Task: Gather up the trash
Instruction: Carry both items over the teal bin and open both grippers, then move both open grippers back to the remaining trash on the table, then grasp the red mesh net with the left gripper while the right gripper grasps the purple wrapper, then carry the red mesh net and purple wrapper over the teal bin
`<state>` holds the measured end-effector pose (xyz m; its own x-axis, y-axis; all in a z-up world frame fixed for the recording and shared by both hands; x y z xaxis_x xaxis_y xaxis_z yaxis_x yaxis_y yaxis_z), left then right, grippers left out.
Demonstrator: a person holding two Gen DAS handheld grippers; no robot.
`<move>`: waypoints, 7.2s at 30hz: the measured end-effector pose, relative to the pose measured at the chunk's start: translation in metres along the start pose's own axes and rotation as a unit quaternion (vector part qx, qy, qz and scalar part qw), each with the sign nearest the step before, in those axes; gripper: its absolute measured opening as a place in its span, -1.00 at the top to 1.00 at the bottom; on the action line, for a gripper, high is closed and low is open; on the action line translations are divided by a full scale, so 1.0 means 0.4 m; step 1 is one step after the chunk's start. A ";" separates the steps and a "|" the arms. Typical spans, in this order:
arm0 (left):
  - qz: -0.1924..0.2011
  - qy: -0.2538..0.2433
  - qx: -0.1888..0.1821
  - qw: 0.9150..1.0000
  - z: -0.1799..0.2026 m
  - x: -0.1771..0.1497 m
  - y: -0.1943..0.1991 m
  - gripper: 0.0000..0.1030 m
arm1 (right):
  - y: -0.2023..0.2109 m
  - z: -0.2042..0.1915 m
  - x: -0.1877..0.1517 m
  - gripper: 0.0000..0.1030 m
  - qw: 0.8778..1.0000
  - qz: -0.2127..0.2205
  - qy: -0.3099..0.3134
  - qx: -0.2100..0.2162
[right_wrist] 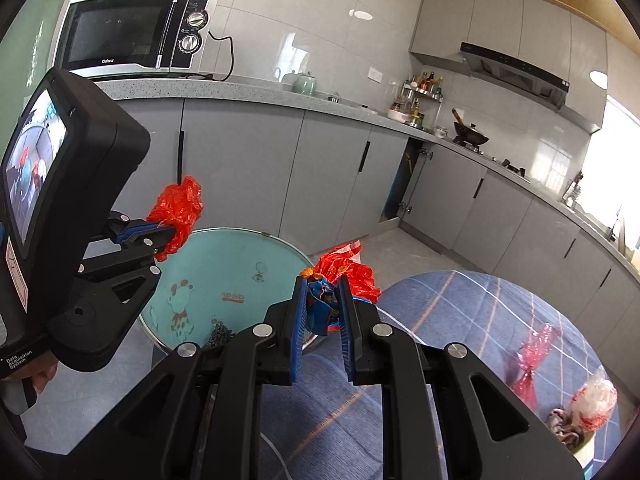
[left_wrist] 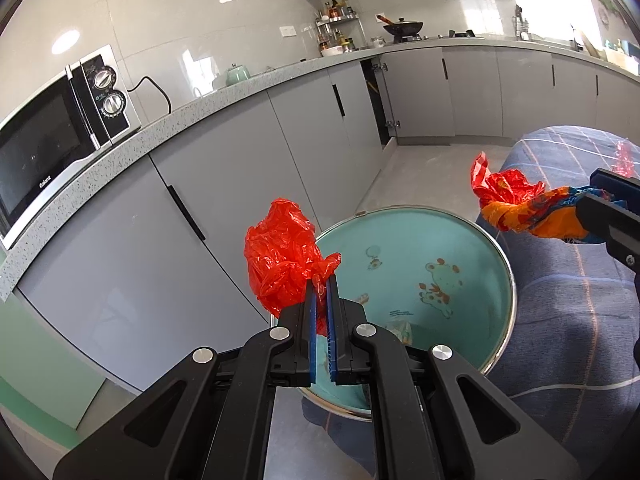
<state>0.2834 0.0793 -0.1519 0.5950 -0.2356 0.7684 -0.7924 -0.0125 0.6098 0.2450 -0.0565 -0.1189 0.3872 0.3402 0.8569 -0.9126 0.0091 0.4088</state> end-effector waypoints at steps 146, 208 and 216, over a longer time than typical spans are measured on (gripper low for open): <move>0.015 -0.141 -0.267 0.953 0.611 -0.093 0.223 0.78 | 0.283 0.448 -0.483 0.59 0.971 -0.133 -0.147 -0.137; 0.052 -0.033 -0.060 0.996 0.131 0.004 0.121 0.78 | 0.121 0.183 -0.155 0.95 0.994 -0.043 -0.095 -0.016; 0.024 -0.029 -0.044 0.998 0.093 -0.013 0.077 0.78 | 0.095 0.148 -0.129 0.95 0.995 -0.042 -0.087 -0.001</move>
<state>0.2509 0.0441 -0.1442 0.5460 -0.2906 0.7858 -0.8034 0.0842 0.5894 0.1981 -0.1294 -0.1290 0.4788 0.1693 0.8614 -0.8763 0.0332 0.4806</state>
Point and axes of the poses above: each gripper's, at about its wrist camera, not at the fingertips, and y roughly against the way its jaws point, z to its right, x to its top, the point moved 8 cm from there along -y, roughly the way its jaws point, and after that the axes turned 11 degrees about -x, right-handed, at the moved point
